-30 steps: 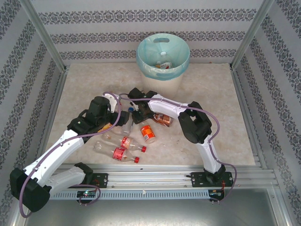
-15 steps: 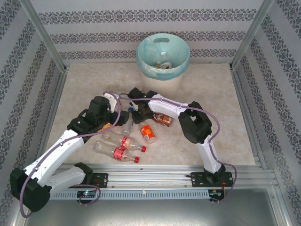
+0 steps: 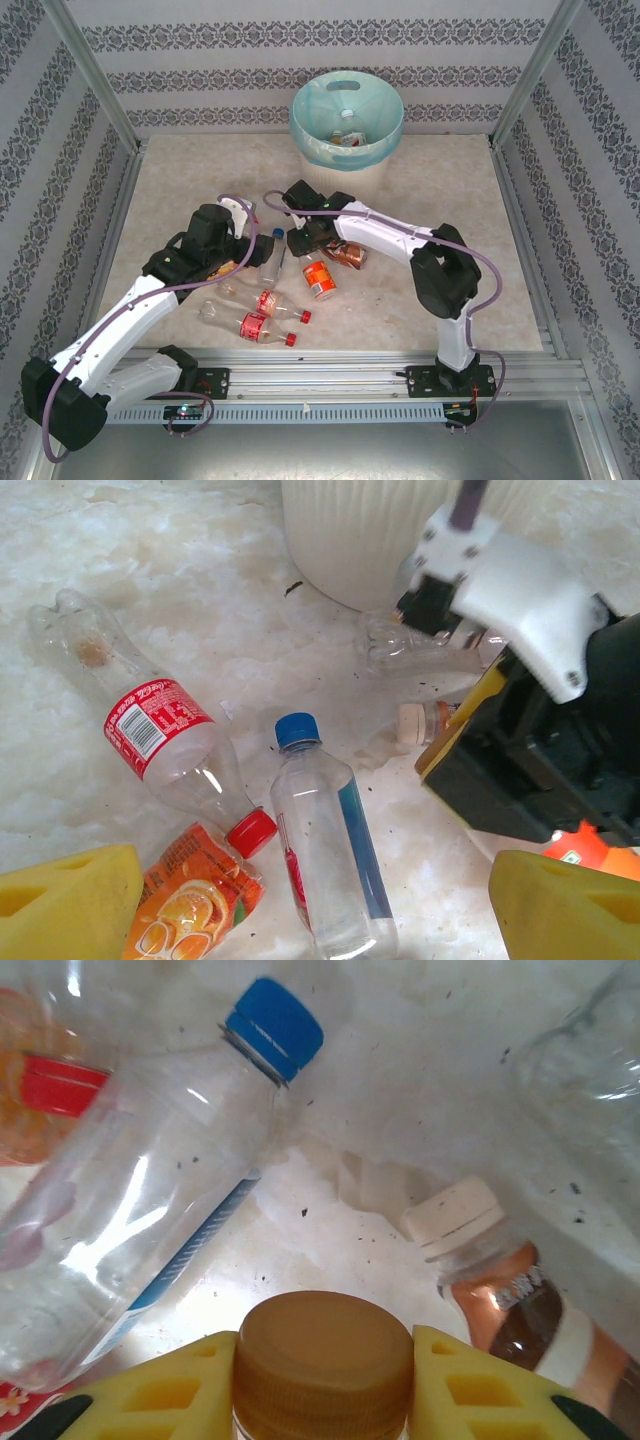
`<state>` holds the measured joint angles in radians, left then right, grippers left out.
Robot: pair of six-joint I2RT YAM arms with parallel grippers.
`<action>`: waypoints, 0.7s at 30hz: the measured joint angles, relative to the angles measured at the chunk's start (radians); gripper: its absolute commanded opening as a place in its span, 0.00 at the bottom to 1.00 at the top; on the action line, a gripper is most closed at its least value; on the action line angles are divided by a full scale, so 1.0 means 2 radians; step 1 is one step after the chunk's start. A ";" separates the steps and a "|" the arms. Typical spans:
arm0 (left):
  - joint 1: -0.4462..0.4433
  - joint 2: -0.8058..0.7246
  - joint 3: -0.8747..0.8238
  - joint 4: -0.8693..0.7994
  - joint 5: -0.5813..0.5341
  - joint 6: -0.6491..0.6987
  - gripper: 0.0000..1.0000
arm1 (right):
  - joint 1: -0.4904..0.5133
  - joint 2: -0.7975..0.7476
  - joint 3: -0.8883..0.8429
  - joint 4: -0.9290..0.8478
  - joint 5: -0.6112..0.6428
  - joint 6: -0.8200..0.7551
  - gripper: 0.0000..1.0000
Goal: Put the plastic bottles in the bin
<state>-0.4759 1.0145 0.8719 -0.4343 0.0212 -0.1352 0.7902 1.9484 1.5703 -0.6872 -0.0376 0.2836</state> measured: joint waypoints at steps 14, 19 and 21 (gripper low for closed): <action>0.000 0.019 0.078 0.013 0.011 0.015 0.90 | 0.006 -0.158 -0.013 0.031 0.039 -0.010 0.23; 0.000 0.053 0.132 0.023 0.027 0.024 0.90 | 0.006 -0.207 0.012 0.050 0.073 -0.033 0.21; 0.000 0.069 0.157 0.027 0.039 0.026 0.89 | 0.005 -0.220 0.028 0.062 0.089 -0.045 0.21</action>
<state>-0.4755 1.1522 1.1854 -0.3798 0.0982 -0.0837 0.8005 1.5085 1.6264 -0.5636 0.1398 0.1944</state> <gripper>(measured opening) 0.896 0.359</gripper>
